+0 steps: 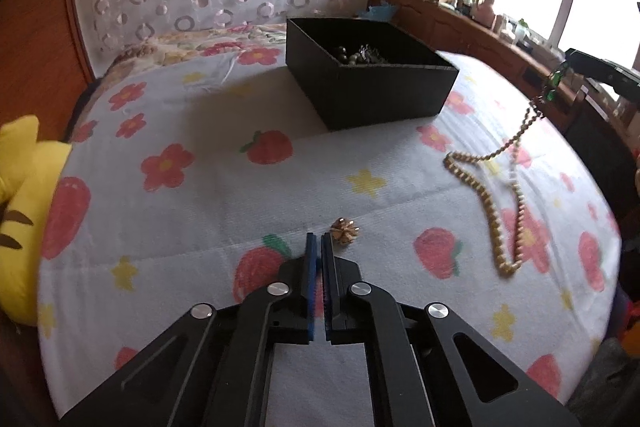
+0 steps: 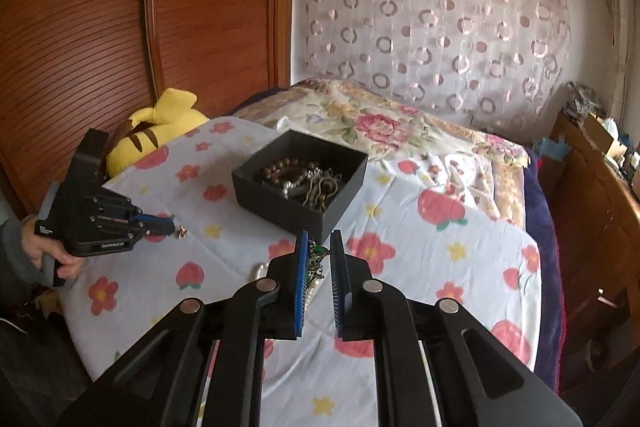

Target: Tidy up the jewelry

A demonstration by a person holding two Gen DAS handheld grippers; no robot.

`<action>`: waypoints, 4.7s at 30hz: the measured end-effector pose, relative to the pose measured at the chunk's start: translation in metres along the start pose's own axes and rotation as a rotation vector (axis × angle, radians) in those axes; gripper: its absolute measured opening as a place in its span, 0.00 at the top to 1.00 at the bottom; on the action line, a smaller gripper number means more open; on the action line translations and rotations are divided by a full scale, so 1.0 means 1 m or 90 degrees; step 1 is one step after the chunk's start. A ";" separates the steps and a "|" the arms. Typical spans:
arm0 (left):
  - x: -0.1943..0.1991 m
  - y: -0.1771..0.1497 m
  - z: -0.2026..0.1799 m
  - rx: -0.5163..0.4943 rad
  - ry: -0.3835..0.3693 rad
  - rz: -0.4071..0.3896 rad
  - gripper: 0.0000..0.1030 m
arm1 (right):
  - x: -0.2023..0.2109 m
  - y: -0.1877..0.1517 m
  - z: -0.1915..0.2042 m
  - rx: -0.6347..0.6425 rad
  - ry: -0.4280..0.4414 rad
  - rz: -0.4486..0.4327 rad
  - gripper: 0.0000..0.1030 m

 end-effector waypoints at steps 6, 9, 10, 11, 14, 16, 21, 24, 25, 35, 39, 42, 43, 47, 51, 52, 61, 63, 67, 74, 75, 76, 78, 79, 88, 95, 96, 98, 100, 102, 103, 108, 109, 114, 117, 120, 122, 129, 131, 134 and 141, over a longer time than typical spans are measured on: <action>-0.004 0.007 -0.016 -0.016 -0.008 -0.001 0.85 | 0.004 0.016 -0.001 0.009 0.003 -0.019 0.88; -0.009 0.008 -0.025 -0.041 0.000 -0.005 0.83 | 0.005 0.022 0.000 0.012 0.007 -0.025 0.88; -0.010 0.009 -0.028 -0.050 0.008 -0.008 0.83 | 0.005 0.023 0.000 0.012 0.009 -0.026 0.88; -0.010 0.010 -0.028 -0.052 0.012 -0.008 0.87 | 0.005 0.023 -0.001 0.010 0.015 -0.024 0.88; -0.009 0.009 -0.028 -0.054 0.006 -0.011 0.87 | -0.005 0.016 -0.001 0.002 0.034 0.004 0.88; -0.008 0.009 -0.027 -0.051 0.001 -0.011 0.87 | -0.013 0.005 -0.001 -0.008 0.041 0.029 0.88; -0.001 0.012 -0.030 -0.042 -0.018 -0.022 0.87 | -0.030 -0.026 0.000 -0.040 0.065 0.077 0.88; 0.006 0.018 -0.034 -0.041 -0.027 -0.035 0.87 | -0.029 -0.032 0.003 -0.057 0.087 0.077 0.88; 0.008 0.020 -0.036 -0.042 -0.029 -0.039 0.87 | -0.028 -0.032 0.003 -0.062 0.094 0.074 0.88; 0.017 0.030 -0.049 -0.049 -0.045 -0.063 0.87 | -0.044 -0.085 0.015 -0.087 0.107 0.169 0.88; 0.018 0.029 -0.054 -0.051 -0.050 -0.063 0.87 | -0.027 -0.088 0.020 -0.091 0.105 0.158 0.88; 0.020 0.029 -0.059 -0.055 -0.055 -0.068 0.87 | -0.008 -0.079 0.021 -0.084 0.092 0.136 0.88; 0.021 0.030 -0.060 -0.057 -0.057 -0.070 0.87 | -0.005 -0.076 0.020 -0.082 0.090 0.130 0.88; 0.026 0.030 -0.065 -0.060 -0.059 -0.077 0.87 | 0.017 -0.057 0.019 -0.066 0.069 0.083 0.88; 0.033 0.035 -0.066 -0.056 -0.059 -0.089 0.87 | 0.028 -0.034 0.018 -0.043 0.055 0.048 0.88; 0.036 0.038 -0.066 -0.056 -0.059 -0.094 0.87 | 0.030 -0.028 0.018 -0.036 0.052 0.040 0.88; 0.046 0.087 -0.058 -0.037 -0.062 -0.141 0.87 | 0.013 0.039 0.014 0.025 0.066 -0.021 0.88; 0.041 0.101 -0.054 -0.028 -0.064 -0.142 0.87 | -0.001 0.052 0.010 0.031 0.072 -0.025 0.88; 0.018 0.126 -0.045 -0.008 -0.056 -0.133 0.87 | -0.041 0.073 0.002 0.032 0.089 -0.016 0.88; -0.019 0.144 -0.029 0.024 -0.044 -0.106 0.77 | -0.113 0.074 -0.017 0.014 0.086 0.043 0.85; -0.021 0.145 -0.028 0.028 -0.041 -0.106 0.73 | -0.115 0.071 -0.019 0.011 0.086 0.046 0.85; -0.022 0.145 -0.025 0.032 -0.040 -0.106 0.68 | -0.117 0.069 -0.020 0.009 0.085 0.046 0.85; -0.024 0.145 -0.022 0.035 -0.039 -0.107 0.66 | -0.116 0.063 -0.023 0.005 0.088 0.045 0.85; -0.025 0.144 -0.022 0.034 -0.036 -0.105 0.64 | -0.116 0.061 -0.025 0.002 0.085 0.047 0.85; -0.005 0.096 -0.045 -0.020 -0.053 -0.081 0.60 | -0.083 -0.018 -0.026 -0.036 0.069 0.099 0.67; 0.003 0.040 -0.081 -0.060 -0.094 -0.026 0.60 | -0.061 -0.082 -0.015 -0.075 0.038 0.139 0.71; 0.004 0.034 -0.087 -0.068 -0.100 -0.021 0.60 | -0.061 -0.084 -0.013 -0.078 0.035 0.141 0.74; 0.007 0.029 -0.096 -0.080 -0.106 -0.020 0.60 | -0.062 -0.087 -0.012 -0.083 0.033 0.143 0.77; 0.009 0.026 -0.104 -0.092 -0.113 -0.015 0.60 | -0.066 -0.090 -0.011 -0.082 0.031 0.147 0.79; 0.008 0.023 -0.110 -0.098 -0.112 -0.009 0.60 | -0.069 -0.091 -0.010 -0.087 0.030 0.148 0.79; 0.008 0.022 -0.112 -0.100 -0.113 -0.008 0.61 | -0.072 -0.090 -0.010 -0.088 0.031 0.152 0.79; 0.006 0.016 -0.124 -0.119 -0.115 0.004 0.72 | -0.080 -0.089 -0.011 -0.069 0.013 0.168 0.95; 0.004 0.015 -0.126 -0.124 -0.113 0.008 0.77 | -0.080 -0.089 -0.013 -0.070 0.012 0.168 0.95; 0.000 0.012 -0.135 -0.152 -0.088 0.005 0.86 | -0.076 -0.090 -0.014 -0.056 0.012 0.169 0.96; -0.001 0.011 -0.138 -0.169 -0.068 -0.003 0.95 | -0.075 -0.090 -0.012 -0.052 0.012 0.162 0.96; 0.001 0.012 -0.137 -0.170 -0.076 -0.004 0.96 | -0.072 -0.087 -0.011 -0.049 0.009 0.145 0.96; 0.004 0.014 -0.134 -0.163 -0.073 -0.014 0.96 | -0.067 -0.081 -0.010 -0.047 0.010 0.129 0.96; 0.027 0.036 -0.115 -0.120 -0.083 -0.060 0.96 | -0.046 -0.054 -0.005 -0.025 0.008 0.072 0.96; 0.037 0.048 -0.108 -0.106 -0.083 -0.081 0.96 | -0.037 -0.040 -0.003 -0.011 0.004 0.051 0.96; 0.047 0.068 -0.099 -0.094 -0.076 -0.109 0.96 | -0.029 -0.017 -0.001 0.010 0.003 0.025 0.96; 0.062 0.125 -0.072 -0.058 -0.046 -0.173 0.96 | -0.025 0.043 -0.002 0.055 -0.006 -0.032 0.96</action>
Point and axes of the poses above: each gripper's, at about its wrist camera, not at the fingertips, and x roughly against the way its jaws point, z to its left, y to its top, the point moved 4 cm from there along -x, roughly the way its jaws point, and after that the axes turned 13 degrees about y, right-handed, at the moved point
